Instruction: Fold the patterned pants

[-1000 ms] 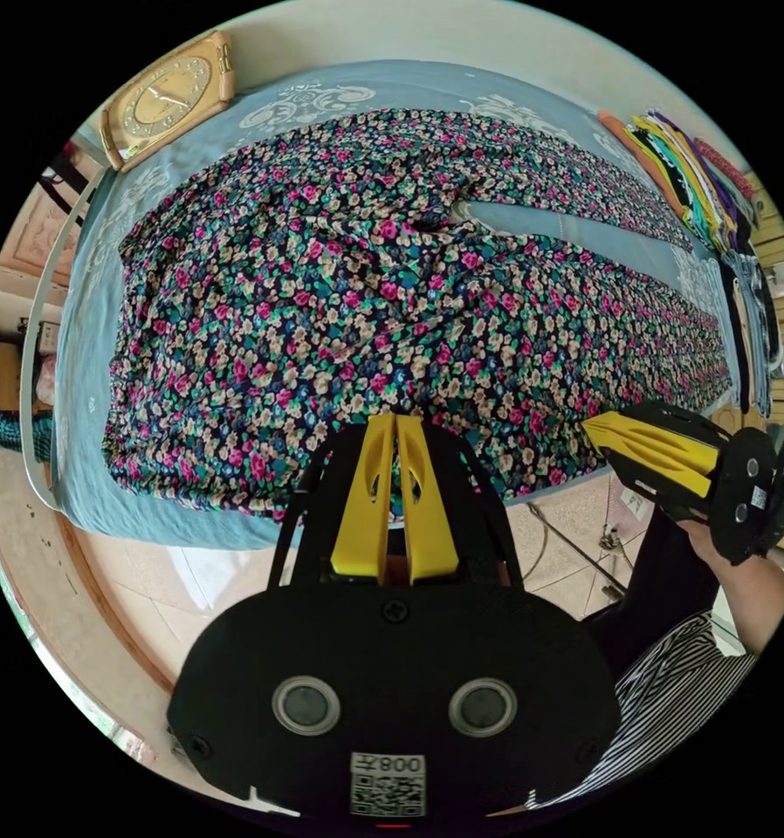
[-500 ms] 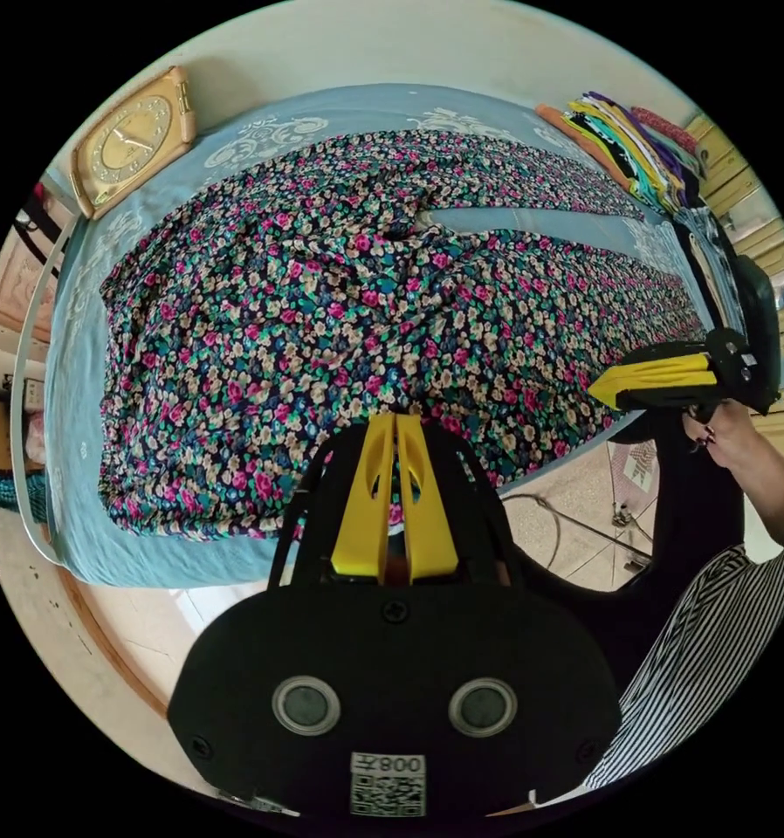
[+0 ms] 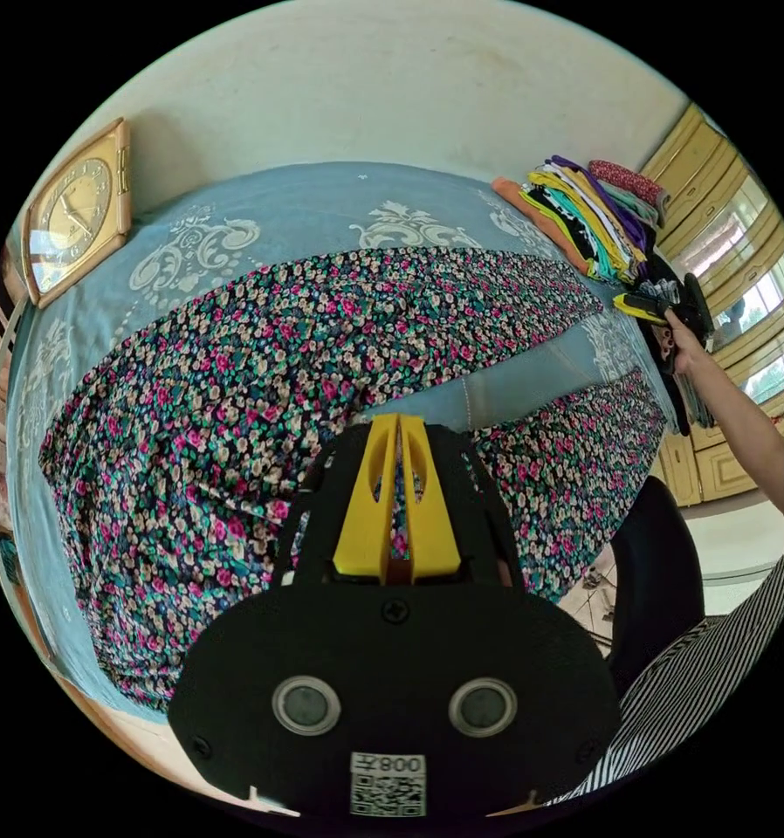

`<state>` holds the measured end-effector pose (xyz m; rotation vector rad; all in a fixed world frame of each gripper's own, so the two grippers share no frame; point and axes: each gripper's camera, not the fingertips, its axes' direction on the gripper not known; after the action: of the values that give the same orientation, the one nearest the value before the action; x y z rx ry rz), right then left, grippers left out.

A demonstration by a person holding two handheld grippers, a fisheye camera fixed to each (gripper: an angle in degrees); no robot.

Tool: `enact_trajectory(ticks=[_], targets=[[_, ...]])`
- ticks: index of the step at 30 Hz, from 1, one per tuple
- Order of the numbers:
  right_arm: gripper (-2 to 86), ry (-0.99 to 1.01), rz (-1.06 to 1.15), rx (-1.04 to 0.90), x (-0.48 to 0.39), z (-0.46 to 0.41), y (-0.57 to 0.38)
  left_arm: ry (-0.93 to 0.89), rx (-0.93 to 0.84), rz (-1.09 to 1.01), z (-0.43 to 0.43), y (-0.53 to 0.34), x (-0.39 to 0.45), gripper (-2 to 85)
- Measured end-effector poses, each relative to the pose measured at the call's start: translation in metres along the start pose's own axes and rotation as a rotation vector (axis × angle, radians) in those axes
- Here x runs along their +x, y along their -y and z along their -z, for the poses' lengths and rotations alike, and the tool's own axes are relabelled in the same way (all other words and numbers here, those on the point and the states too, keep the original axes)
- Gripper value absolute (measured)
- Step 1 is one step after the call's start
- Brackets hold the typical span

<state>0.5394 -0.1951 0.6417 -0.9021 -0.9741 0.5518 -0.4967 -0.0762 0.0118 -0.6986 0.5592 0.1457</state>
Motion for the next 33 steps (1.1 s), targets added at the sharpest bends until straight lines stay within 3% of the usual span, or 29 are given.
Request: enact_trajectory(ticks=[4, 11, 14, 22, 26, 33], targets=[[6.3, -0.131, 0.011, -0.124, -0.001, -0.027, 0.03, 0.029, -0.059, 0.024, -0.01, 0.018, -0.008, 0.3], [2.6, -0.149, 0.106, -0.056, -0.019, -0.002, 0.063, -0.068, -0.071, 0.02, 0.005, 0.02, -0.02, 0.2], [3.0, -0.168, 0.093, -0.169, -0.021, -0.026, 0.072, -0.094, -0.044, 0.037, 0.016, 0.019, -0.028, 0.2], [4.2, -0.212, 0.07, -0.033, -0.052, -0.011, 0.078, -0.05, 0.134, 0.052, 0.11, -0.003, -0.083, 1.4], [4.2, -0.221, 0.167, 0.012, -0.102, -0.019, 0.071, 0.008, 0.149, 0.167, 0.147, -0.024, -0.136, 3.0], [4.6, 0.047, 0.56, -0.1, -0.272, -0.101, 0.057, 0.151, 0.109, 0.298, 0.196, -0.028, -0.212, 5.7]])
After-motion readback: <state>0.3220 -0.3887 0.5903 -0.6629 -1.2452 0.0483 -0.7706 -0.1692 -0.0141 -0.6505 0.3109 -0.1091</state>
